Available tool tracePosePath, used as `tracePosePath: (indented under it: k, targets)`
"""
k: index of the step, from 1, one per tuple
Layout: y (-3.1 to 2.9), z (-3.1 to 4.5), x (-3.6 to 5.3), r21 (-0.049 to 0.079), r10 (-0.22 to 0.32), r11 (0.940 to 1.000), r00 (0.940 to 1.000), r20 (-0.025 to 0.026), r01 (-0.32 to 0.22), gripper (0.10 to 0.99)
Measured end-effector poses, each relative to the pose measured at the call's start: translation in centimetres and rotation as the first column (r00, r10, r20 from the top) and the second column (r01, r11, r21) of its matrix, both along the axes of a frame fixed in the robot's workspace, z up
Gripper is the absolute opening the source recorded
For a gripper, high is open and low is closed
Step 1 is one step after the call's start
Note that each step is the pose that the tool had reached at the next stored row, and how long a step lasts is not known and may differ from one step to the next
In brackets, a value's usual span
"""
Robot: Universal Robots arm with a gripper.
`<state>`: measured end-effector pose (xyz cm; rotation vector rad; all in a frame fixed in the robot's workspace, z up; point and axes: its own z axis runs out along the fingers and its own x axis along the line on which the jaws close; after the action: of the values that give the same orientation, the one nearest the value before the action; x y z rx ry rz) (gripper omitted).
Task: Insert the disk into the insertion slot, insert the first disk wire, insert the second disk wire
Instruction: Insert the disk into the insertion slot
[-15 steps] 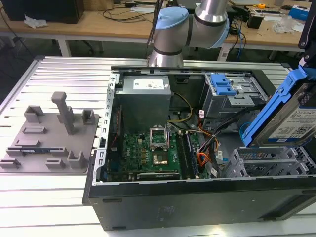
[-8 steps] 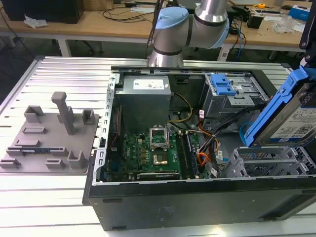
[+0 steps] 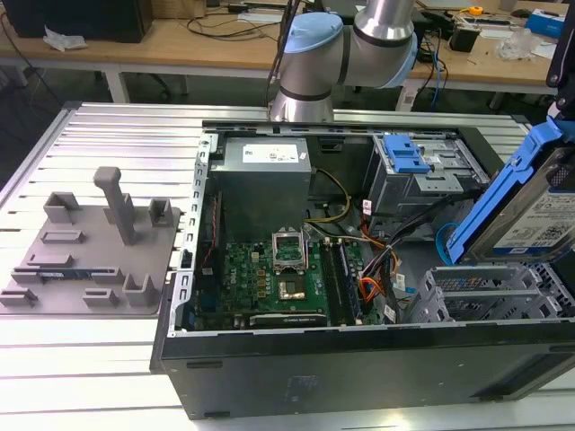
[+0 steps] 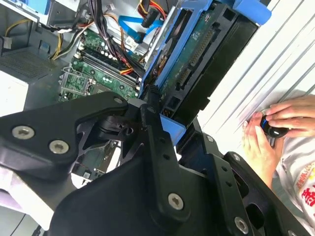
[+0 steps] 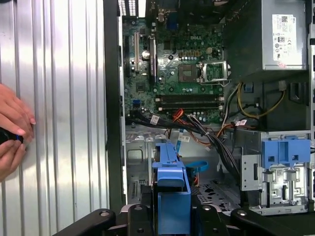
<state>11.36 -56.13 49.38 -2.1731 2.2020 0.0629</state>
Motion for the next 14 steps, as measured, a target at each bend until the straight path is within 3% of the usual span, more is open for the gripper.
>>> tracePosePath:
  k: [4, 14]
  targets:
    - [0.51, -0.25, 0.11, -0.003, 0.0, 1.0, 1.0, 0.0, 0.0, 0.365]
    - [0.53, -1.24, 0.17, -0.005, 0.0, 1.0, 1.0, 0.0, 0.0, 0.365]
